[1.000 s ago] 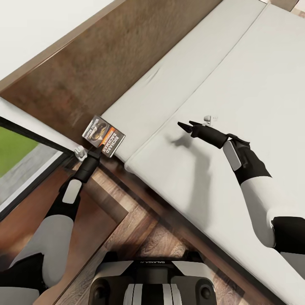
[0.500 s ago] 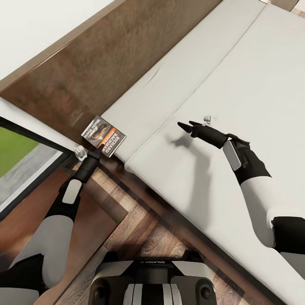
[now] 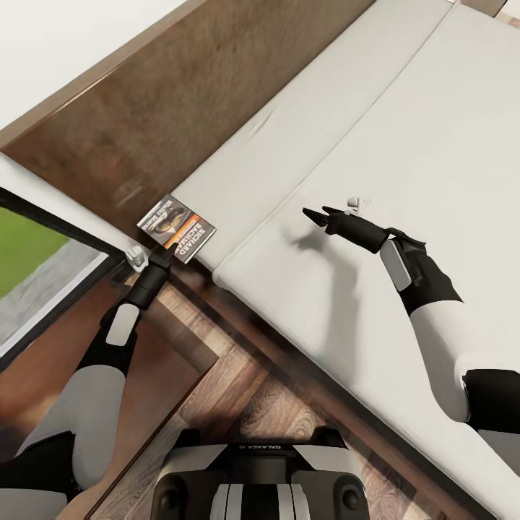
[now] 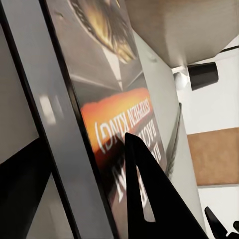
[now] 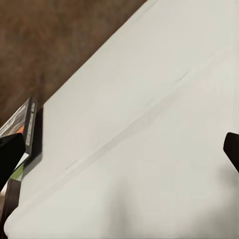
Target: In the bedroom, move the book from the bed onto either nightstand, and place the two sandals side by side next to the bed.
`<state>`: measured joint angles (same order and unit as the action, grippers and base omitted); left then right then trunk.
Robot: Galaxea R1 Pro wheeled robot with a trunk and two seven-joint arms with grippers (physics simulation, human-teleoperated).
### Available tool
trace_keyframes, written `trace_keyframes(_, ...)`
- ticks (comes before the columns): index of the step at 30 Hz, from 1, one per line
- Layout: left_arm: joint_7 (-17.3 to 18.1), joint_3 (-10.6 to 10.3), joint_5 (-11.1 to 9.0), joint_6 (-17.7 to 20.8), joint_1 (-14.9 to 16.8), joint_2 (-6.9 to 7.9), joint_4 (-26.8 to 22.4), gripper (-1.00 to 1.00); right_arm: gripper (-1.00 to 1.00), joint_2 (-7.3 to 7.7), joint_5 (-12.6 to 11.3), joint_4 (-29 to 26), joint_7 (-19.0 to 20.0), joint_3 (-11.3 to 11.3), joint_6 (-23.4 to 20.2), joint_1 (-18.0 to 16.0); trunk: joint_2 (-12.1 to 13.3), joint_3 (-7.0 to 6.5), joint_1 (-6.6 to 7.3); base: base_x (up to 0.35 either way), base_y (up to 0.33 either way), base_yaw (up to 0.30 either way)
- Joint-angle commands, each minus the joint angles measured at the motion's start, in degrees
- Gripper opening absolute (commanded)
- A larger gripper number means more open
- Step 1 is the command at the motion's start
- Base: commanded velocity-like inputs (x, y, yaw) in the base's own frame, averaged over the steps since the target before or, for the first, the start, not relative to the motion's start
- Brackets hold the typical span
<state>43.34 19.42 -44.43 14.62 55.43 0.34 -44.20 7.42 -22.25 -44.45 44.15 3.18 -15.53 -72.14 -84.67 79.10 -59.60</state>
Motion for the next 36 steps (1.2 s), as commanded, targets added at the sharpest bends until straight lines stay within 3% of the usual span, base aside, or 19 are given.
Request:
trace_keyframes(1, 0.16, 0.04, -0.39, 0.51, 0.01, 0.0, 0.02, -1.0, 1.0, 0.07, -0.6, -0.02, -0.02, 0.16, -0.5, -0.02, -0.02, 0.02, 0.0, -0.001, 0.0, 0.0)
trace_keyframes(24, 0.2, 0.0, -0.39, 2.52, -0.16, 0.01, -1.79, -1.0, 1.0, 0.07, -0.6, -0.9, -0.12, 1.56, -0.55, -0.02, -0.02, 0.02, 0.0, -0.124, 0.0, 0.0)
trace_keyframes(31, 0.17, -0.06, -0.24, 7.02, -0.17, 0.01, -2.21, -1.0, 1.0, 0.05, -0.58, -0.82, -0.2, 1.61, -0.55, -0.02, 2.79, -1.24, 1.54, -0.006, 0.0, 0.0)
trace_keyframes(36, 0.14, -0.09, -0.15, 8.2, -0.18, 0.01, -3.33, -1.0, 1.0, 0.05, -0.6, -0.78, -0.32, 1.65, -0.55, -0.02, 4.8, -2.13, 2.63, 0.0, 0.0, 0.0)
